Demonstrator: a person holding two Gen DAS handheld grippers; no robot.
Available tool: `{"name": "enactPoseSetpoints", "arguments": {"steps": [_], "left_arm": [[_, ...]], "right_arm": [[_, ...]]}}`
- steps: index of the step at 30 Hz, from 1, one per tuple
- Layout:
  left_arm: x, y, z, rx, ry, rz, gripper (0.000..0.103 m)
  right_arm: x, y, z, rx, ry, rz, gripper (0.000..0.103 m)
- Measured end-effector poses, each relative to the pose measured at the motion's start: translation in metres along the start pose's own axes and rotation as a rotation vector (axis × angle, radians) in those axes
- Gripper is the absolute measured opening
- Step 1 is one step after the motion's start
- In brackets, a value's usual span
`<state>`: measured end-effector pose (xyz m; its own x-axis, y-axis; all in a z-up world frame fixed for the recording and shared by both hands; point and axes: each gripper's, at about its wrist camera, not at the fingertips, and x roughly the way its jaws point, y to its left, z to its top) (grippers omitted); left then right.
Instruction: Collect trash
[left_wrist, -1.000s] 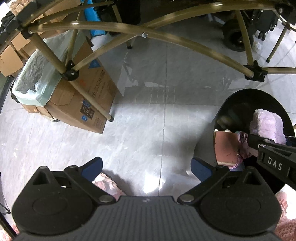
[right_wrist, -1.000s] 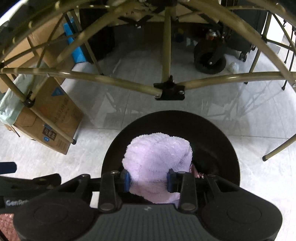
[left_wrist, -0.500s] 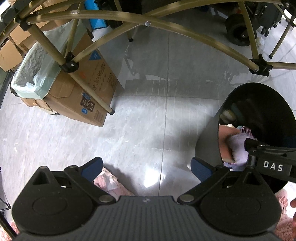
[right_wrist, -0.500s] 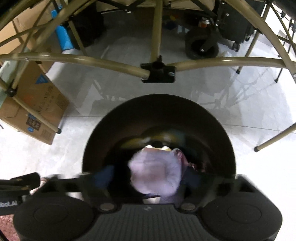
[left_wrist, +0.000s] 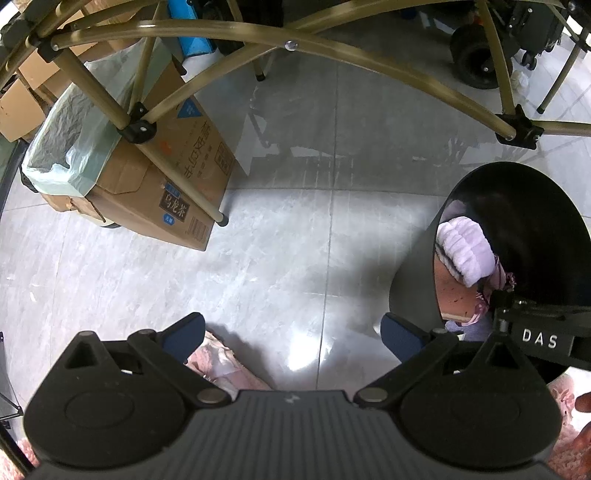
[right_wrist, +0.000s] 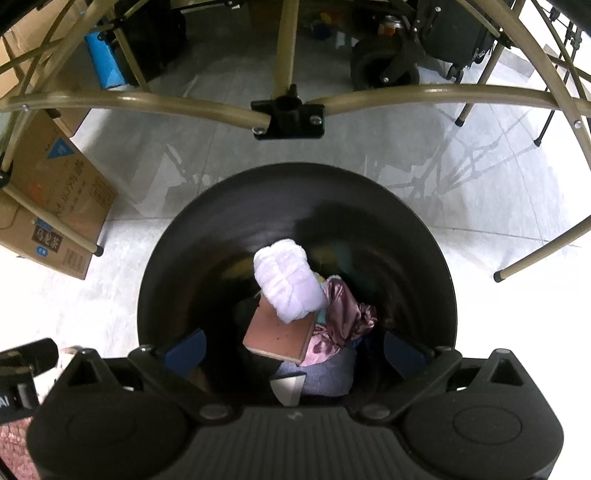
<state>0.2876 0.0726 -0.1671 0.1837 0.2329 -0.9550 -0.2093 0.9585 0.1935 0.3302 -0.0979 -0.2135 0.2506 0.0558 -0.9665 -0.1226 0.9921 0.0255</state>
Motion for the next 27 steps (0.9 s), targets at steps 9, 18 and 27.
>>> {"name": "enactPoseSetpoints", "arguments": {"steps": [9, 18, 27], "left_arm": [[-0.017, -0.007, -0.004, 0.019, -0.038, -0.008, 0.103], [-0.078, -0.015, -0.035, 0.074, -0.237, -0.1, 0.103], [-0.147, -0.013, -0.103, 0.14, -0.471, -0.221, 0.103]], "right_arm": [[-0.017, -0.014, -0.013, 0.029, -0.003, 0.011, 0.103], [-0.091, -0.036, -0.043, 0.048, -0.148, 0.018, 0.103], [-0.178, -0.054, -0.122, 0.022, -0.35, 0.035, 0.103]]}}
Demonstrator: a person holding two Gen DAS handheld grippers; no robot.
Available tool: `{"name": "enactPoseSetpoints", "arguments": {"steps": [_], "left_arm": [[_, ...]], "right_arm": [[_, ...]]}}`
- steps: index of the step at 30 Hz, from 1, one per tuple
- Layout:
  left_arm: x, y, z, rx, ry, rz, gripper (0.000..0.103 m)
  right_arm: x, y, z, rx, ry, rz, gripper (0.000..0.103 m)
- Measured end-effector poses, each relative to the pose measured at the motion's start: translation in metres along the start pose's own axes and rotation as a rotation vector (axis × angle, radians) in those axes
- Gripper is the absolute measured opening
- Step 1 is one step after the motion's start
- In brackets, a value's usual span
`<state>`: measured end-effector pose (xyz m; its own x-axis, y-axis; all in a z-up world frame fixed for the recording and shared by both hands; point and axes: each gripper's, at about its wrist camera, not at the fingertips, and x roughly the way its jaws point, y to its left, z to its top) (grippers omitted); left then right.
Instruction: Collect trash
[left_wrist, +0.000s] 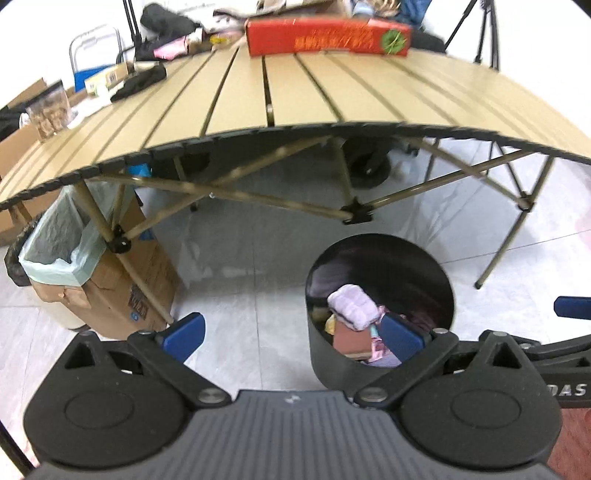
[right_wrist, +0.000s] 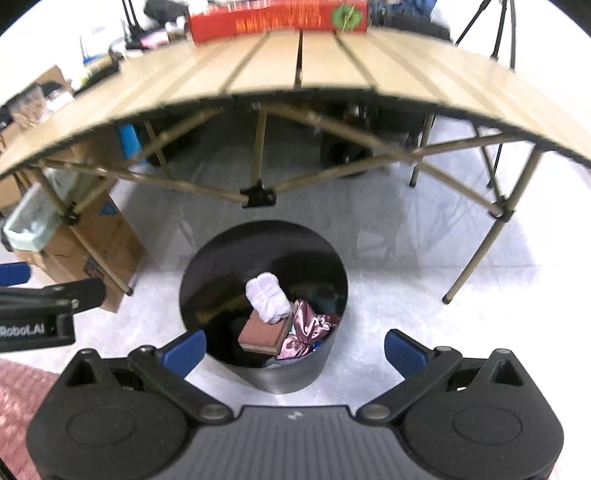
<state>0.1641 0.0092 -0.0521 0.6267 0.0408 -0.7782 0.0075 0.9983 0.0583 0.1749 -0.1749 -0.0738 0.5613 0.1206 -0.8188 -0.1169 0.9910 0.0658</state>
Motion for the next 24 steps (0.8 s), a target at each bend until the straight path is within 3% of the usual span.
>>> {"name": "enactPoseSetpoints", "arguments": {"steps": [5, 13, 24], "left_arm": [[-0.039, 0.0, -0.032, 0.018, -0.072, -0.019, 0.103], [-0.08, 0.006, -0.072, 0.049, -0.096, 0.004, 0.103], [-0.1, 0.006, -0.093, 0.074, -0.102, -0.003, 0.103]], "right_arm": [[-0.048, 0.002, -0.036, -0.015, -0.102, 0.023, 0.103], [-0.089, 0.017, -0.083, -0.062, -0.162, 0.024, 0.103], [-0.121, 0.017, -0.106, -0.061, -0.221, 0.024, 0.103]]}}
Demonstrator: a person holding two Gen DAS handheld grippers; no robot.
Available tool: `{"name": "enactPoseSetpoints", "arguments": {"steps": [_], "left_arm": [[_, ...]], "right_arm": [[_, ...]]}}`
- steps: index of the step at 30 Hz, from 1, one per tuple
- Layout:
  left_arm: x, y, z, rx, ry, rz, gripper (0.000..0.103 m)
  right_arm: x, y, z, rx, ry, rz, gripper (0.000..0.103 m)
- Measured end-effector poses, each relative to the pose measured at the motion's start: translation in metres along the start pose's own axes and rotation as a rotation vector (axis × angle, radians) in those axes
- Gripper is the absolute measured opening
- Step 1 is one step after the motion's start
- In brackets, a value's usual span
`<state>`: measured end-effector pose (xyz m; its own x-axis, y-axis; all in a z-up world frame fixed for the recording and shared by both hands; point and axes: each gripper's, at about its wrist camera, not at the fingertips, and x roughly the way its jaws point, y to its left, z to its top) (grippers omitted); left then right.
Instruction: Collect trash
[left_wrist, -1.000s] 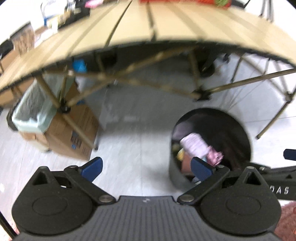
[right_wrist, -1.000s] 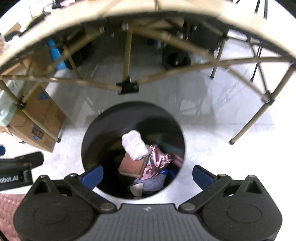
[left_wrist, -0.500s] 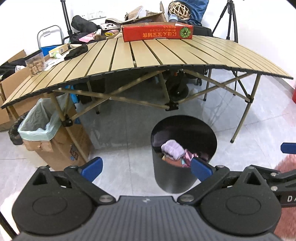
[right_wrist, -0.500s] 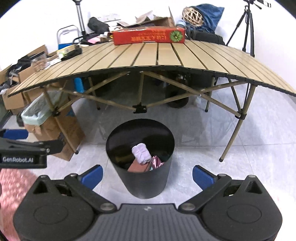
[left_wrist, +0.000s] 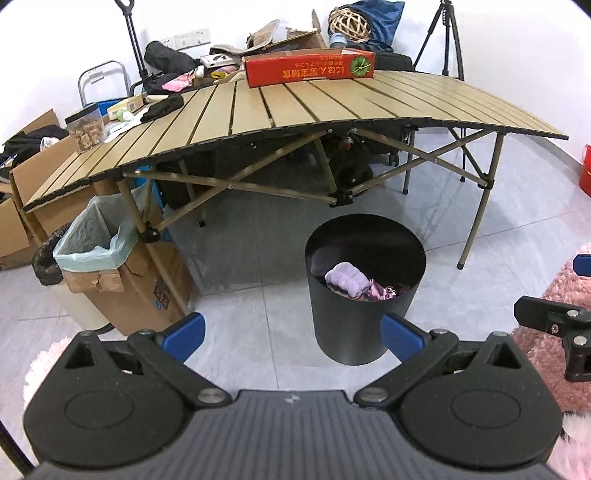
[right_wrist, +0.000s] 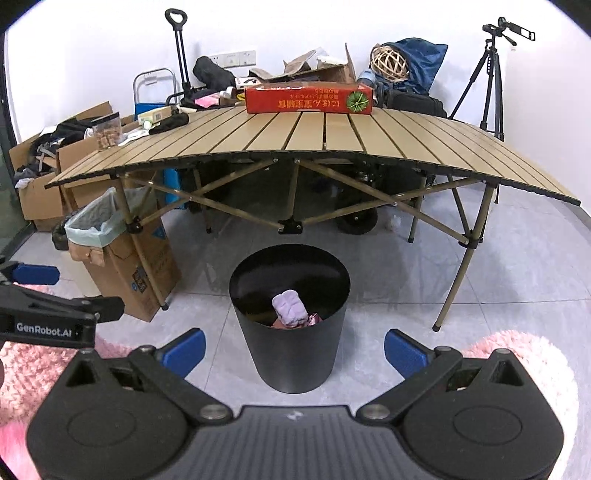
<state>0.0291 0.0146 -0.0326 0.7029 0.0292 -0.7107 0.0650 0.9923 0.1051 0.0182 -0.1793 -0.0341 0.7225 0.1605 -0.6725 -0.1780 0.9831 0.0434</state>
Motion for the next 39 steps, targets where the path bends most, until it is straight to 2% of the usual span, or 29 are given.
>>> {"name": "enactPoseSetpoints", "arguments": {"steps": [39], "left_arm": [[-0.0092, -0.0045, 0.001, 0.026, -0.041, -0.008, 0.103]], "right_arm": [[-0.0066, -0.0034, -0.0017, 0.015, -0.022, -0.002, 0.103]]}}
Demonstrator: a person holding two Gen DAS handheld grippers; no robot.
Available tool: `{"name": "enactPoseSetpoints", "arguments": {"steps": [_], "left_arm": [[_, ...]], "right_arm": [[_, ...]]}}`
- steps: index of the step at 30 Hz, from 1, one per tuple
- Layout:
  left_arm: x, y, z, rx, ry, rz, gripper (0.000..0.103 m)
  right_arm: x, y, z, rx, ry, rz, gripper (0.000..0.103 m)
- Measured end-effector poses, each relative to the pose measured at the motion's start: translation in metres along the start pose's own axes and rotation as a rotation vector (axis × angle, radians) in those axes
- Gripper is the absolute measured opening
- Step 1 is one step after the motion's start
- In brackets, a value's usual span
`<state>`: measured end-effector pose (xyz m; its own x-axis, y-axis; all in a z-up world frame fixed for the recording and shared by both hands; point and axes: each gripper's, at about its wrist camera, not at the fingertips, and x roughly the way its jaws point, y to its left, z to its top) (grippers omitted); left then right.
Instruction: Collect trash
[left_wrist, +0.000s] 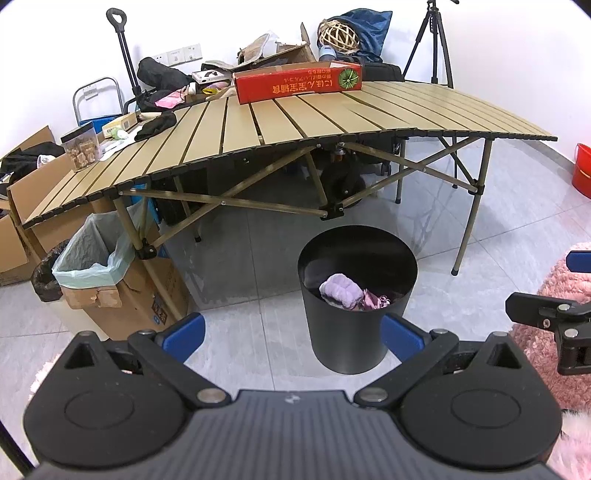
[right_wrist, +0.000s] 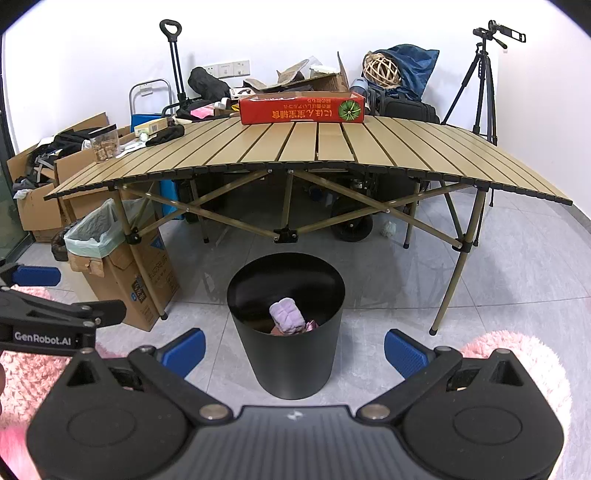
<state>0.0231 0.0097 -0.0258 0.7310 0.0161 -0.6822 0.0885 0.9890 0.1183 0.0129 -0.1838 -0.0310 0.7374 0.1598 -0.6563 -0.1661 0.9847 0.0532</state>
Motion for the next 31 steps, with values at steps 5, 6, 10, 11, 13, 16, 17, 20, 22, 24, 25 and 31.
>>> {"name": "enactPoseSetpoints", "arguments": {"steps": [5, 6, 10, 11, 13, 16, 17, 20, 22, 24, 25, 31], "left_arm": [[-0.0005, -0.001, -0.0003, 0.001, -0.004, -0.003, 0.103], [-0.0003, -0.0013, -0.0004, 0.001, -0.004, -0.004, 0.103], [0.0, -0.0016, -0.0006, -0.002, 0.0, -0.005, 0.103], [-0.0001, -0.0018, -0.0007, -0.002, 0.0, -0.006, 0.103], [-0.0002, -0.002, -0.0008, -0.002, -0.002, -0.006, 0.103], [-0.0002, -0.002, -0.0009, -0.002, -0.004, -0.009, 0.103], [-0.0001, -0.002, -0.0009, -0.002, -0.003, -0.009, 0.103], [-0.0002, -0.0019, -0.0009, -0.002, -0.003, -0.01, 0.103], [-0.0004, -0.0023, -0.001, -0.003, -0.004, -0.013, 0.103], [-0.0012, -0.0028, -0.0016, -0.003, -0.007, -0.015, 0.103], [-0.0015, -0.0032, -0.0017, -0.002, -0.008, -0.017, 0.103], [-0.0017, -0.0038, -0.0027, -0.005, -0.009, -0.024, 0.103]], "right_arm": [[0.0001, 0.0002, -0.0002, 0.0, 0.0, 0.0, 0.103], [0.0001, 0.0002, -0.0001, 0.0, 0.0, -0.001, 0.103], [0.0001, 0.0002, -0.0001, 0.0, 0.0, 0.0, 0.103], [0.0001, 0.0003, -0.0002, 0.0, 0.0, 0.0, 0.103], [0.0001, 0.0005, -0.0002, 0.0, 0.001, -0.001, 0.103], [0.0002, 0.0005, -0.0001, 0.0, 0.0, -0.001, 0.103], [0.0002, 0.0005, -0.0001, 0.0, 0.001, 0.0, 0.103], [0.0002, 0.0005, -0.0001, 0.0, 0.001, 0.0, 0.103], [0.0002, 0.0006, 0.0, 0.0, 0.001, 0.0, 0.103], [0.0003, 0.0007, 0.0, 0.0, 0.001, 0.0, 0.103], [0.0004, 0.0008, 0.0, 0.0, 0.002, 0.0, 0.103], [0.0019, 0.0003, -0.0011, 0.0, 0.01, 0.0, 0.103]]}}
